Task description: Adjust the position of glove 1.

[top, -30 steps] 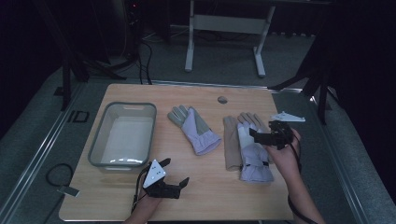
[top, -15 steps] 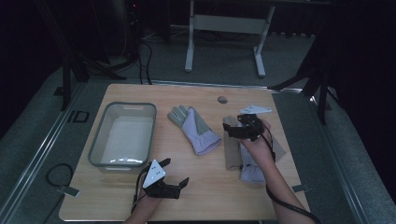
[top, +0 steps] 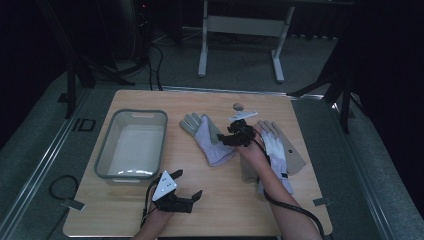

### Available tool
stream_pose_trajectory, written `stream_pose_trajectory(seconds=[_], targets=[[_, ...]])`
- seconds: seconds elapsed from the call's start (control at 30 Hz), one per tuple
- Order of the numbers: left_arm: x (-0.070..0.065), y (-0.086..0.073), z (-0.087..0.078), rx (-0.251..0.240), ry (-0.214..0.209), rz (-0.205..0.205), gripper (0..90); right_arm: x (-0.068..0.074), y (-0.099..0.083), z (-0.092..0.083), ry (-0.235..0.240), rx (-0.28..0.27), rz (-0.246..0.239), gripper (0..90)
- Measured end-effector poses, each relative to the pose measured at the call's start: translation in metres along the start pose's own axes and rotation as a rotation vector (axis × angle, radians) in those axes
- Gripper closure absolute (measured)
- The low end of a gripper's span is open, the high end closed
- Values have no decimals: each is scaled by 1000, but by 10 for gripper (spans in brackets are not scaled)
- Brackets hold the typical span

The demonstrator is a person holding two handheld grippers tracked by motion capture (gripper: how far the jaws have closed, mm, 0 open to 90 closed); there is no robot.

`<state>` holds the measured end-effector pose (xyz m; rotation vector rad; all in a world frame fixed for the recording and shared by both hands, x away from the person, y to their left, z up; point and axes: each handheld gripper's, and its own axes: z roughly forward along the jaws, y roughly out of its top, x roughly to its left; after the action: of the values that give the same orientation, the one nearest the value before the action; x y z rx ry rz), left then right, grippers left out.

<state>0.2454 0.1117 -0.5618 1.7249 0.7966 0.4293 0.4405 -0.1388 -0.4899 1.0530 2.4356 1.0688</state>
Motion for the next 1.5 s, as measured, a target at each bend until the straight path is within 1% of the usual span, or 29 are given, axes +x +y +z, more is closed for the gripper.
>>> stream_pose_trajectory(seconds=[0.03,0.07,0.13,0.23,0.33,0.37,0.43,0.53,0.57,0.6,0.63,0.67,0.7,0.73,0.77,0.8,0.83,0.87,0.9,0.93,0.97,1.0,1.1,1.13,1.33,1.37,1.43,1.47,1.5], targets=[[0,0,0,0,0,-1,10,0,0,0,0,0,0,423],[0,0,0,0,-2,-2,10,2,2,9,3,15,-16,455],[0,0,0,0,-2,-3,10,2,3,13,10,23,-25,456],[1,0,0,-1,-8,-6,10,4,7,28,10,44,-52,507],[0,0,0,1,-10,-1,10,4,9,37,14,58,-61,511],[0,0,0,1,-10,-1,10,4,9,37,14,58,-61,511],[-1,0,0,1,-9,3,10,6,8,46,5,84,-81,515],[0,0,0,3,-12,-3,10,5,5,55,-8,118,-89,541],[0,0,0,3,-12,-3,10,5,5,55,-8,118,-89,541],[0,0,0,3,-13,-3,10,4,1,62,-8,141,-97,547],[0,0,0,3,-13,-3,10,4,1,62,-8,141,-97,547],[0,0,0,2,-13,-3,10,2,-1,64,7,145,-80,560],[0,0,0,2,-13,-3,10,2,-1,64,7,145,-80,560],[0,0,0,2,-14,-4,10,1,-3,65,13,146,-78,594],[0,0,0,2,-14,-4,10,1,-3,65,13,146,-78,594],[0,0,0,4,-14,-3,10,1,-4,66,19,148,-68,665],[0,0,0,4,-14,-3,10,1,-4,66,19,148,-68,665],[0,0,0,3,-14,-3,10,1,-3,66,26,150,-70,759],[0,0,0,3,-13,-3,10,1,-3,66,26,150,-70,759],[0,0,0,3,-13,-3,10,1,-2,65,24,157,-47,839],[0,0,0,3,-13,-2,10,1,-2,65,24,157,-47,839],[0,0,1,4,-13,-4,10,3,-1,64,24,164,-6,868],[0,0,0,4,-14,-9,10,3,-1,64,21,163,9,874],[0,0,0,4,-13,-9,10,5,-2,61,16,148,39,879],[0,0,1,4,-12,-11,10,14,-6,44,-16,79,118,884],[1,0,1,4,-12,-12,10,16,-6,40,-28,66,129,884],[1,0,0,3,-13,-12,10,18,-6,29,-33,32,181,884],[1,0,0,3,-13,-12,10,21,-6,24,-38,21,189,884],[0,0,0,5,-12,-8,10,25,-5,15,-64,5,203,884]])
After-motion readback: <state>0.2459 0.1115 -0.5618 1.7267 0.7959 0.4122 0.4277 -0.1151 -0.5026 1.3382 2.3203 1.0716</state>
